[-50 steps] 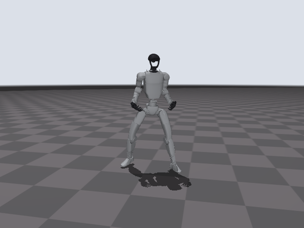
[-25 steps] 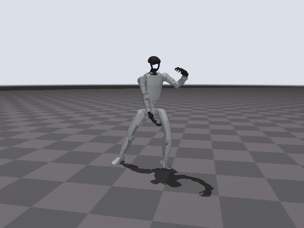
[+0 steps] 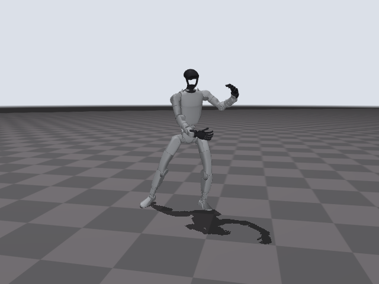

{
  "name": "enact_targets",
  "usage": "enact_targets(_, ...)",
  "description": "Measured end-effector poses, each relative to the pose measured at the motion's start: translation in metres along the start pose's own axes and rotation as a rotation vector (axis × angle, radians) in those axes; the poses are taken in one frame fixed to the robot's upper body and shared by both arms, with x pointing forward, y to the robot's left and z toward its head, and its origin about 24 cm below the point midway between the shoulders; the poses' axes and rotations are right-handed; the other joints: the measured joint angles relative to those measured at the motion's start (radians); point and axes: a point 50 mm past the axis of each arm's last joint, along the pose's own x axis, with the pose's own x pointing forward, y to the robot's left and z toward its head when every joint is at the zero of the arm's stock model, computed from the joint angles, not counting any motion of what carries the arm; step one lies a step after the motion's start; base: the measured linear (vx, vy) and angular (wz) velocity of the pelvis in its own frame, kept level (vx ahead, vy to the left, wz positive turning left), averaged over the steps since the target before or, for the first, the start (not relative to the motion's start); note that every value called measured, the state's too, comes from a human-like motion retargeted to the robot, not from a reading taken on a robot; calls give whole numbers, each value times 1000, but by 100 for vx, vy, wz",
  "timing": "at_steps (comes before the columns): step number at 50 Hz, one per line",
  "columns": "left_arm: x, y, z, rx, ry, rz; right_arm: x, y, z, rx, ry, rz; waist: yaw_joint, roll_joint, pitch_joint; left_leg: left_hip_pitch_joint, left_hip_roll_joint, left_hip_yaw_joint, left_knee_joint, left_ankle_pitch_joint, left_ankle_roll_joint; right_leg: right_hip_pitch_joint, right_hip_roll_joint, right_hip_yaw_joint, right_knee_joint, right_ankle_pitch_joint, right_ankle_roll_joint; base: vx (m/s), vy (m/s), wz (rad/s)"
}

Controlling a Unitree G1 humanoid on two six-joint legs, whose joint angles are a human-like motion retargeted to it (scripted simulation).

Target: Kungfu

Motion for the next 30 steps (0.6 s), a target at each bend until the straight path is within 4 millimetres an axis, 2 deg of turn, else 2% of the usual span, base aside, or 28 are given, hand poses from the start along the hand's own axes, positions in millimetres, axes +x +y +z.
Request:
enact_targets(3, -56, 15, -22, -32, 167, 70, -9, -19, 46, -154, -137, 4, -27, 4, 0, 43, 21, 21, -52, 29, -18, -27, 6, 30, 31, -39, 21, -29, -29, -48)
enact_targets(5, -100, 24, -33, -49, 306, 108, -23, -31, 81, -249, -244, -12, -43, 5, 0, 78, 36, 39, -93, 53, -31, -41, 10, 48, 49, -65, 49, -18, -21, -48)
enact_targets(8, -185, 35, -43, -48, 593, 179, -53, -44, 138, -394, -414, -64, -72, 7, -5, 136, 62, 72, -162, 97, -61, -61, 17, 81, 80, -111, 110, -37, -44, -49)
enact_targets(11, -283, 41, -34, -32, 938, 280, -87, -46, 191, -521, -578, -140, -113, 11, -8, 202, 88, 97, -242, 151, -96, -95, 37, 148, 134, -163, 150, -34, -44, -54)
enact_targets(13, -349, 39, -14, -46, 1174, 357, -108, -43, 222, -586, -695, -200, -145, 14, -11, 246, 111, 110, -301, 194, -121, -141, 62, 215, 199, -205, 148, -44, -65, -59)
enact_targets(15, -408, 27, 13, -92, 1394, 441, -131, -38, 250, -646, -819, -264, -174, 12, -13, 295, 139, 128, -364, 242, -147, -188, 96, 277, 261, -243, 140, -32, -61, -66)
enact_targets(17, -456, 2, 39, -174, 1574, 536, -157, -33, 273, -708, -934, -348, -197, 4, -19, 342, 163, 160, -426, 289, -167, -223, 130, 314, 309, -291, 136, -37, -71, -68)
enact_targets(20, -501, -62, 59, -366, 1747, 699, -198, -20, 297, -819, -1100, -494, -244, -7, -44, 384, 191, 218, -513, 359, -187, -270, 157, 309, 388, -364, 118, -32, -65, -33)
enact_targets(22, -510, -126, 54, -605, 1824, 760, -231, -8, 308, -911, -1211, -611, -291, -2, -53, 387, 194, 233, -563, 402, -173, -281, 165, 282, 431, -410, 108, -37, -61, 36)
enact_targets(23, -508, -161, 48, -756, 1865, 768, -247, -1, 313, -958, -1261, -672, -310, 5, -53, 388, 196, 248, -586, 424, -161, -276, 169, 263, 444, -428, 104, -44, -55, 63)
enact_targets(25, -485, -232, 32, -1101, 1899, 737, -279, 17, 320, -1032, -1362, -784, -350, 18, -41, 369, 199, 233, -620, 483, -134, -260, 177, 220, 463, -457, 99, -40, -40, 91)
enact_targets(27, -430, -303, 10, -1453, 1808, 612, -308, 45, 319, -1104, -1483, -855, -407, 37, -22, 334, 216, 251, -636, 542, -112, -243, 177, 158, 474, -480, 99, -40, -36, 147)
enact_targets(28, -394, -334, 1, -1582, 1717, 528, -321, 61, 318, -1151, -1547, -877, -444, 41, -13, 316, 228, 299, -638, 561, -83, -238, 170, 127, 478, -488, 99, -42, -36, 154)
enact_targets(30, -310, -388, -4, -1805, 1462, 312, -339, 92, 311, -1272, -1647, -927, -496, 38, 3, 299, 247, 414, -646, 586, -37, -242, 157, 93, 489, -505, 92, -36, -23, 108)
